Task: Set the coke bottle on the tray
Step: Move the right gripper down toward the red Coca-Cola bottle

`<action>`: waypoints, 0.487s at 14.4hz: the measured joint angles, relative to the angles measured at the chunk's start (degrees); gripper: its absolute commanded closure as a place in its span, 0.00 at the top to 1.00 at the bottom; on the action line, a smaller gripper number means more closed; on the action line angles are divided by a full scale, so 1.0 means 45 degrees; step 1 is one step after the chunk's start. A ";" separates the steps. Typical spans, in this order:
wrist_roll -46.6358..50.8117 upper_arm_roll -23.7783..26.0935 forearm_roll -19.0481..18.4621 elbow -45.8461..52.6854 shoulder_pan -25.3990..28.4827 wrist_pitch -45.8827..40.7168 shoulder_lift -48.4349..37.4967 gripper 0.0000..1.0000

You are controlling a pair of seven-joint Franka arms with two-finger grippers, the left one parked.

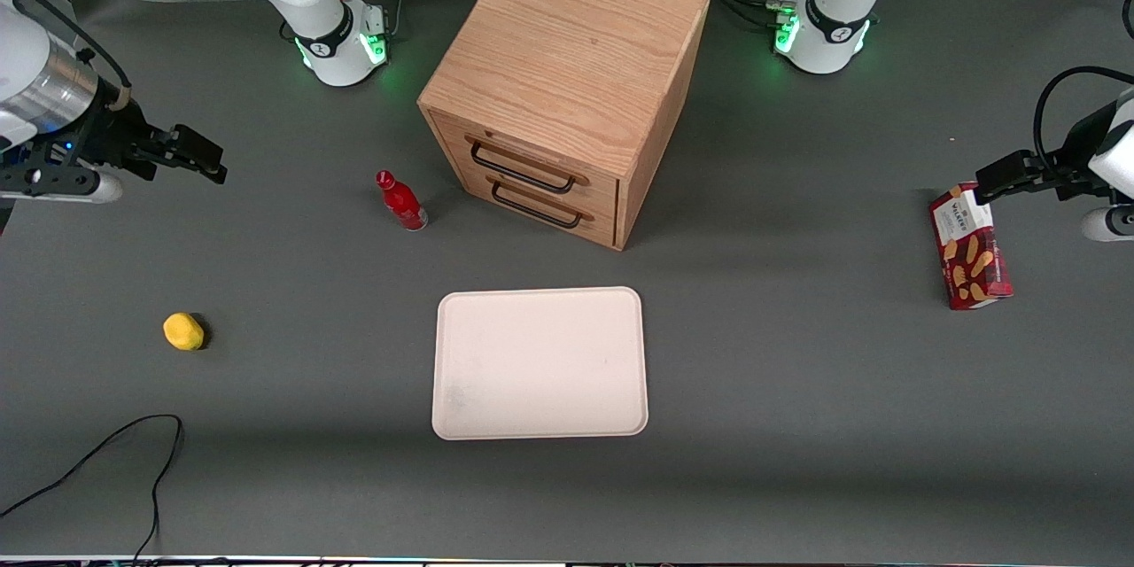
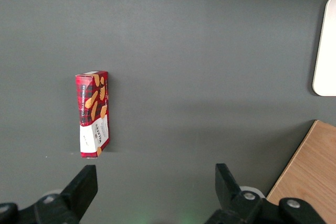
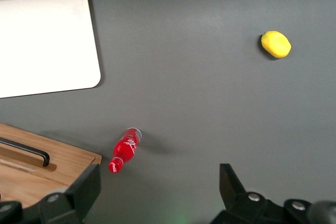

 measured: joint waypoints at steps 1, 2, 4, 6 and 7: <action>0.0000 -0.0004 0.0000 0.0067 0.0000 -0.0013 0.0062 1.00; 0.0000 -0.0003 0.0000 0.0113 0.0001 -0.0026 0.0088 1.00; 0.0000 -0.0003 0.0000 0.0147 0.0001 -0.0038 0.0089 1.00; 0.0000 0.0027 0.0000 0.0150 0.0014 -0.0052 0.0093 1.00; 0.0000 0.0077 0.0003 0.0138 0.0038 -0.0067 0.0105 1.00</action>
